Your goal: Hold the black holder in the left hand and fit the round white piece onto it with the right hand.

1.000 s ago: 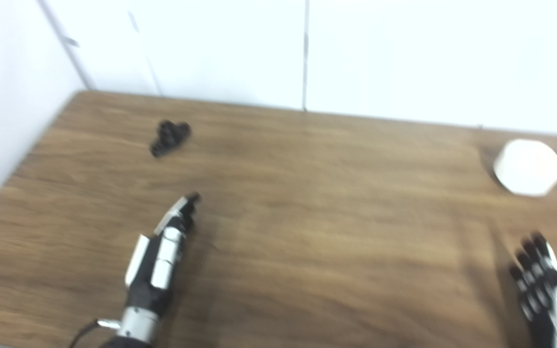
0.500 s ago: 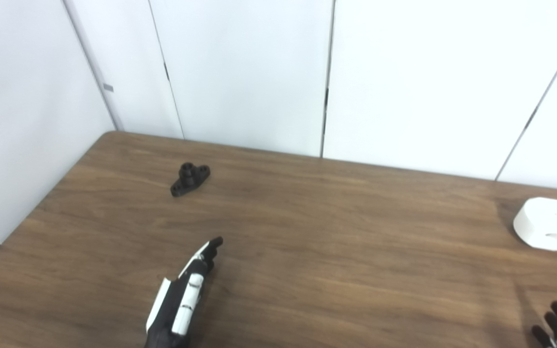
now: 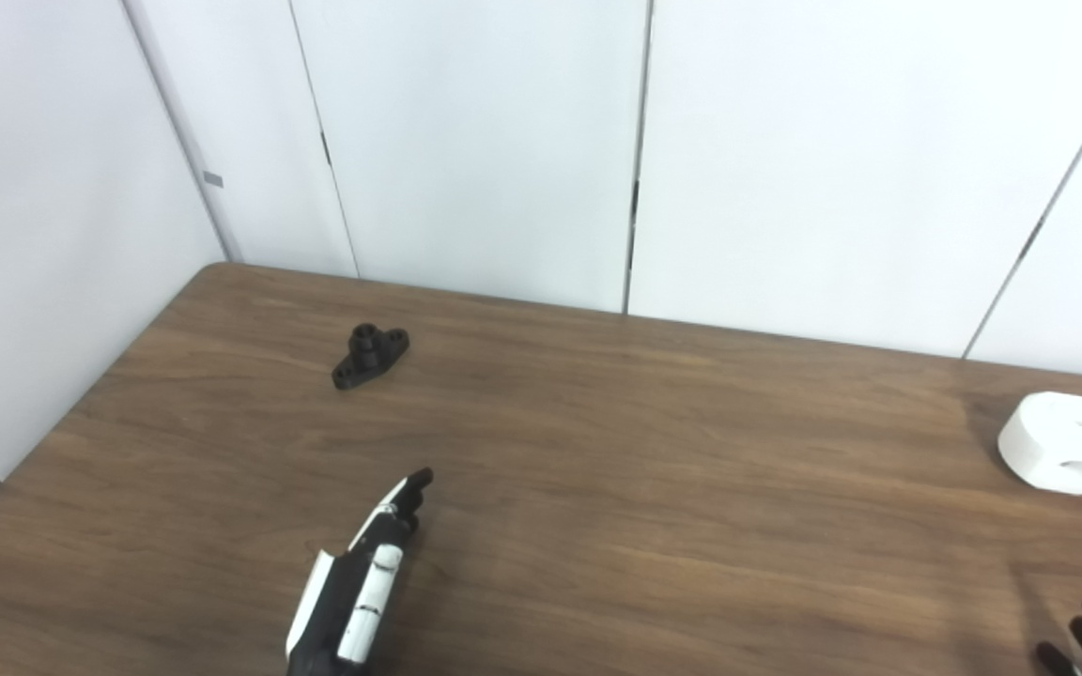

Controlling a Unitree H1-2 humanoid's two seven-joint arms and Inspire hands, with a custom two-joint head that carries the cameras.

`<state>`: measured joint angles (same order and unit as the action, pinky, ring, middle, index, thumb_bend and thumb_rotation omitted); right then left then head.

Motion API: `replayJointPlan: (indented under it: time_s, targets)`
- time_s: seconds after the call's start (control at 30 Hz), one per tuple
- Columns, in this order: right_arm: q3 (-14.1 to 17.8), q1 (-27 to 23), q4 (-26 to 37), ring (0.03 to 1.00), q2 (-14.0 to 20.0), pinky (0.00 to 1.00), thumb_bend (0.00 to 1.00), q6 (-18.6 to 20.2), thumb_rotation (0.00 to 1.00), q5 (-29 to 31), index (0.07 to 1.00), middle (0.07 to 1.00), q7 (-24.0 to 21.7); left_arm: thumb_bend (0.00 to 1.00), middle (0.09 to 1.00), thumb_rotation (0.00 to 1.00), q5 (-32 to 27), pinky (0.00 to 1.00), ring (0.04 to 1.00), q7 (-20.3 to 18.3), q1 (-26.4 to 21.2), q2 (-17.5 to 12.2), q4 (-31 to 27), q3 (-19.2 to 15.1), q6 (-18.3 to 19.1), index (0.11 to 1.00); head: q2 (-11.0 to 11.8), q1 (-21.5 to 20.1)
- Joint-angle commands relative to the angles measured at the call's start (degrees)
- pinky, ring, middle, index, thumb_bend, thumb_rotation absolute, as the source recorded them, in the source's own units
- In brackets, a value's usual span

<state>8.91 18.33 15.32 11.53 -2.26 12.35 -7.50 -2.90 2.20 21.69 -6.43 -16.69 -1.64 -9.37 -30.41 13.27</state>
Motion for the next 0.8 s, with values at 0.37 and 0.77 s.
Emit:
replayJointPlan:
  time_s: [0.37,0.77]
  targets:
    - [0.1,1.2,-1.0,1.000,1.3,1.00,0.64,0.3,1.00,0.7,1.000,1.000,-1.1,0.66,0.961,0.37,18.5,0.88,0.947,3.2,-4.0,-2.1,-13.4,-6.9,14.4,0.916,0.5,0.4]
    - [-0.1,1.0,-0.9,1.000,1.1,1.00,0.66,1.4,1.00,0.0,1.000,1.000,-0.5,0.78,0.976,0.31,27.4,0.88,0.959,0.4,-15.3,-10.0,-11.1,-11.1,25.4,0.946,0.9,0.4]
